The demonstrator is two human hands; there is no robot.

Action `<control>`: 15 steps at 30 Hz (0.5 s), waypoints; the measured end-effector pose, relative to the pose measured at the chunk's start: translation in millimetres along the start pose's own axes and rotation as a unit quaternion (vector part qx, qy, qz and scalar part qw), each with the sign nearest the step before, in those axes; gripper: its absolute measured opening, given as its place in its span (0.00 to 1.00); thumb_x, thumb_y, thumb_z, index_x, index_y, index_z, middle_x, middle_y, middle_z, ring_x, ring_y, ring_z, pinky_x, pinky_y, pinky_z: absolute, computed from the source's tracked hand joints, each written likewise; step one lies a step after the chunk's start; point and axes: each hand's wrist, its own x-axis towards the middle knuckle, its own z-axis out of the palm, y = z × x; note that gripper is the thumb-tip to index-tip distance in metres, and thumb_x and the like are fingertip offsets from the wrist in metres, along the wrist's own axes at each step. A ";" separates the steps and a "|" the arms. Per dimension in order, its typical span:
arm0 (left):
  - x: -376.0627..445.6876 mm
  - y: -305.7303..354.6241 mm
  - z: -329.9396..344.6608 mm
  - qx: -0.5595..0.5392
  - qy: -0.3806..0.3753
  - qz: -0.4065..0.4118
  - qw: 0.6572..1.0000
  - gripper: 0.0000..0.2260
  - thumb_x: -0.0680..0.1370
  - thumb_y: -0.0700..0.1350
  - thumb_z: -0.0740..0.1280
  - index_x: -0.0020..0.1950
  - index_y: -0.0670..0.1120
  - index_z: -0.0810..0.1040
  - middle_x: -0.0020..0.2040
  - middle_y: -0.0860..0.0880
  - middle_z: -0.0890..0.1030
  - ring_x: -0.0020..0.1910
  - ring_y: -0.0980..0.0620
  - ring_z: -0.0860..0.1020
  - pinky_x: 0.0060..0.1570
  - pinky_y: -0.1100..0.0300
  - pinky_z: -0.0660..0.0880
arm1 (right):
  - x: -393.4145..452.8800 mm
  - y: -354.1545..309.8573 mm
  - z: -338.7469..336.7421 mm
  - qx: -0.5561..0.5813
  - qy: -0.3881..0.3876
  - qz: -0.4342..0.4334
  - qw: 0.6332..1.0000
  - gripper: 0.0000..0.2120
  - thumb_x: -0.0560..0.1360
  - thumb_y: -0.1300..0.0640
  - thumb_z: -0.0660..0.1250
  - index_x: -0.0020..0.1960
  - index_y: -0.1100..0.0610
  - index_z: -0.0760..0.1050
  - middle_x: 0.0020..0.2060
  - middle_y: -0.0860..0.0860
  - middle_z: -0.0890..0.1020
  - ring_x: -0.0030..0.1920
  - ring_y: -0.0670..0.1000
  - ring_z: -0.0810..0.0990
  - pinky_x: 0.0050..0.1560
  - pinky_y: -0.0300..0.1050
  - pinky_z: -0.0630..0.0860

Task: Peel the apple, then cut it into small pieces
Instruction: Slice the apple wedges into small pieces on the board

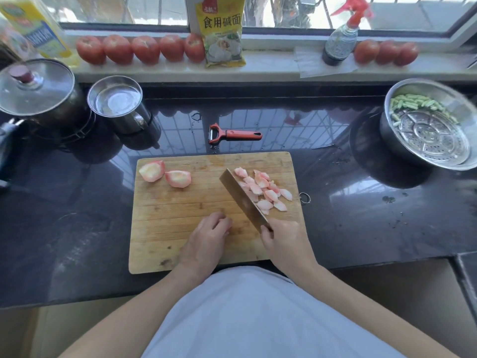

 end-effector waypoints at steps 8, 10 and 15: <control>0.3 1.2 -5.6 0.023 -0.004 0.020 1.000 0.12 0.78 0.37 0.72 0.61 0.44 0.82 0.56 0.46 0.83 0.46 0.42 0.81 0.38 0.50 0.80 | -24.2 5.8 -3.0 -0.012 -0.051 -0.067 0.996 0.19 0.78 0.57 0.63 0.32 0.50 0.60 0.25 0.45 0.68 0.29 0.57 0.70 0.29 0.51 0.65; 1.0 2.7 -7.0 0.023 -0.003 0.020 1.000 0.12 0.78 0.36 0.72 0.61 0.44 0.82 0.56 0.46 0.83 0.45 0.42 0.82 0.36 0.50 0.79 | -26.1 6.1 -4.1 -0.022 -0.044 -0.083 0.995 0.18 0.77 0.58 0.63 0.33 0.50 0.59 0.25 0.45 0.66 0.29 0.57 0.69 0.29 0.48 0.62; 1.4 2.7 -6.0 0.022 -0.004 0.019 1.000 0.12 0.78 0.35 0.71 0.60 0.43 0.82 0.55 0.46 0.83 0.45 0.41 0.81 0.36 0.48 0.79 | -27.4 7.2 -6.2 -0.044 -0.059 -0.088 0.993 0.14 0.79 0.56 0.62 0.36 0.52 0.62 0.27 0.46 0.68 0.31 0.57 0.70 0.30 0.49 0.63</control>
